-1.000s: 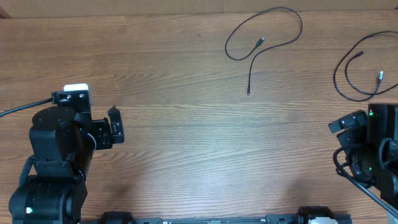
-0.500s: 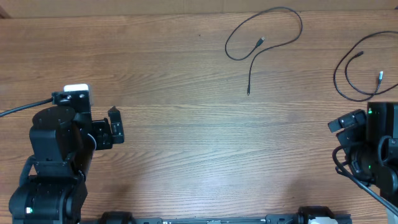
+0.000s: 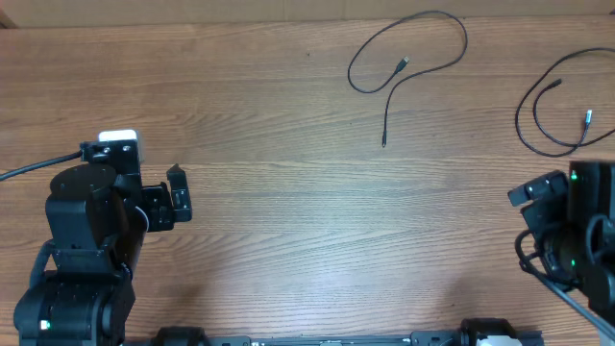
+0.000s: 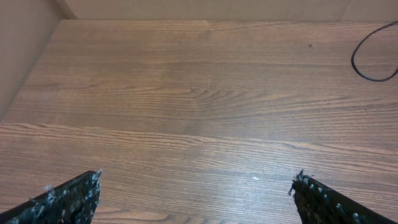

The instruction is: Untangle cables

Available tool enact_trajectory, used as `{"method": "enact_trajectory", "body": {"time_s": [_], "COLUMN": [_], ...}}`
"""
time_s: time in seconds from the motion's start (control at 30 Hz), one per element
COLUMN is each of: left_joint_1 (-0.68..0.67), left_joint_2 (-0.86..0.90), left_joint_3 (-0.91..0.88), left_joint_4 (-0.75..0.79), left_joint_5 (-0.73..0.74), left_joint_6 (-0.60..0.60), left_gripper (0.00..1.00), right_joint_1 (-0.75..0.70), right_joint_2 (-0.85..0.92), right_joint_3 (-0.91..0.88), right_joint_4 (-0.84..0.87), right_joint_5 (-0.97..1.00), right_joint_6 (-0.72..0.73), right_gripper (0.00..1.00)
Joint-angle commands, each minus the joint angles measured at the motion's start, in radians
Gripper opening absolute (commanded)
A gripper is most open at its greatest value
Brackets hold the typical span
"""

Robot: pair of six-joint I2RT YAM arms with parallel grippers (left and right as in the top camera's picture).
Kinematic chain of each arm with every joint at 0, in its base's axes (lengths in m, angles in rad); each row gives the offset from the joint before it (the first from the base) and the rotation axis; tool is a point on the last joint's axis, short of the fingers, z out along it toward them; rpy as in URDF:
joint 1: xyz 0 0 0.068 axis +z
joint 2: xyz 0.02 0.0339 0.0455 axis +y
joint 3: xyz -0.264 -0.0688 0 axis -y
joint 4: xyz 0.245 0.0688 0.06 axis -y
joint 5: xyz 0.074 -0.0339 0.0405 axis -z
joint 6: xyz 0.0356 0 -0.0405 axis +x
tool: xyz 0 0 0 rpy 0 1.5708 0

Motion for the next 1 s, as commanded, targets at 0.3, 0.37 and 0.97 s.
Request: {"method": "enact_trajectory", "body": {"time_s": [0.3, 0.37, 0.97], "left_joint_1": [0.000, 0.000, 0.001], "left_joint_2": [-0.003, -0.003, -0.035], "left_joint_3": [0.003, 0.003, 0.002], "left_joint_4": [0.001, 0.001, -0.038], "left_joint_5": [0.012, 0.012, 0.011], "left_joint_6": [-0.014, -0.014, -0.015], "left_gripper": [0.99, 0.99, 1.00], "right_joint_1": [-0.059, -0.075, -0.082], "right_joint_2": [-0.255, -0.296, -0.584], "right_joint_3": [-0.073, -0.140, -0.844], "right_joint_4": [0.564, 0.704, 1.874], "right_joint_5": [0.143, 0.134, -0.032], "right_joint_6": [0.004, 0.004, -0.599], "right_gripper": [1.00, 1.00, 1.00]}}
